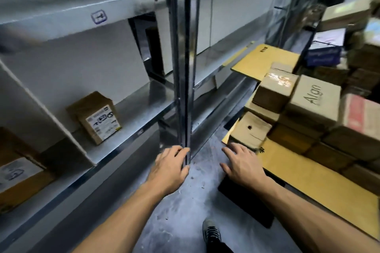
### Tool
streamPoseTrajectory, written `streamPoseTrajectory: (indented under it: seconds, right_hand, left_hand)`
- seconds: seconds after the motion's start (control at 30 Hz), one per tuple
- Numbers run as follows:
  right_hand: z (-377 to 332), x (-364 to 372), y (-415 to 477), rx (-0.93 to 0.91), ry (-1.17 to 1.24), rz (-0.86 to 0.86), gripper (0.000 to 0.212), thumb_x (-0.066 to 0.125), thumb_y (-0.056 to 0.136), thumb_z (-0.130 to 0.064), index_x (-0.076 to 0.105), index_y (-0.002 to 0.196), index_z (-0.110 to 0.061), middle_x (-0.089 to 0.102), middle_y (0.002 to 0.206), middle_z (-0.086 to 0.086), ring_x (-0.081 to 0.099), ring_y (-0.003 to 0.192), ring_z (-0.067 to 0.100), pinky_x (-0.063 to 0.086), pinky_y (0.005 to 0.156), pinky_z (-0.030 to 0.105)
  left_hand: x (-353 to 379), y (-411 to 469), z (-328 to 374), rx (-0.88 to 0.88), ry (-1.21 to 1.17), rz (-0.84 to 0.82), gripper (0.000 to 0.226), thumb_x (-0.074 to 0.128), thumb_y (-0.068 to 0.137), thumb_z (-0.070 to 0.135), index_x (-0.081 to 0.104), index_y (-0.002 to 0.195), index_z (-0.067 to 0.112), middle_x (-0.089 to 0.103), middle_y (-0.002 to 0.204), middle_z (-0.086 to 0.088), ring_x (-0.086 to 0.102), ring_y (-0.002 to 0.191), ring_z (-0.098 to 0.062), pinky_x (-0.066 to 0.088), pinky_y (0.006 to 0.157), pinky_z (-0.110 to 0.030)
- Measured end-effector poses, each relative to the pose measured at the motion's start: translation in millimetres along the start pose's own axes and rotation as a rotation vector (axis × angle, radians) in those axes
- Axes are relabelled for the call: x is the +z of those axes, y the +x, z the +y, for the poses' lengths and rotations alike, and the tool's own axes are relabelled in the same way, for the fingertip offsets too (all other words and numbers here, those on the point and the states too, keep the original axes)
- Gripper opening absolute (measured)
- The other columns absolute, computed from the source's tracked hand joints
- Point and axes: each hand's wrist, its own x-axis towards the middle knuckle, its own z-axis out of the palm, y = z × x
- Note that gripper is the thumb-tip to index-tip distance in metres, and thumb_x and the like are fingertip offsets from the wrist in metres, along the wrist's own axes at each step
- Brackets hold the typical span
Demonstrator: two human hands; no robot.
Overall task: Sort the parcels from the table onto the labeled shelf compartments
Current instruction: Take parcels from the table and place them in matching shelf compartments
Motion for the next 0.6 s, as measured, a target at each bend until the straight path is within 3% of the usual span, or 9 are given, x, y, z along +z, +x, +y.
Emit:
streamPoseTrajectory:
  seconds: [0.33,0.5,0.6]
  right_hand:
    - [104.1,6.7,1.5,0.321,0.147,-0.004,0.049,0.043,0.098,-0.052,0.037,0.143,-0.032,0.052,0.136,0.004,0.056,0.118,0.03,0.047,0.091,0.041]
    - [146.2,20.9,29.9,0.392,0.373,-0.038,0.042,0.043,0.098,-0.051,0.04,0.136,-0.033,0.054,0.13,0.01,0.055,0.117,0.033,0.049,0.091,0.039]
    - [159.9,32.3,46.9,0.423,0.537,-0.081,0.048,0.045,0.099,-0.052,0.036,0.143,-0.036,0.052,0.135,0.014,0.055,0.119,0.036,0.047,0.095,0.039]
  left_hand:
    - [29.1,114.9,89.6,0.235,0.033,-0.077,0.051,0.045,0.095,0.042,0.034,0.144,0.03,0.04,0.139,0.007,0.041,0.123,-0.021,0.035,0.104,-0.038]
    - [58.2,175.0,122.7,0.212,0.036,-0.15,0.051,0.044,0.093,0.043,0.035,0.143,0.032,0.042,0.137,0.005,0.044,0.12,-0.023,0.037,0.103,-0.04]
    - [76.1,200.8,132.9,0.136,0.003,-0.22,0.054,0.046,0.092,0.043,0.032,0.144,0.035,0.04,0.14,0.004,0.043,0.122,-0.024,0.037,0.104,-0.04]
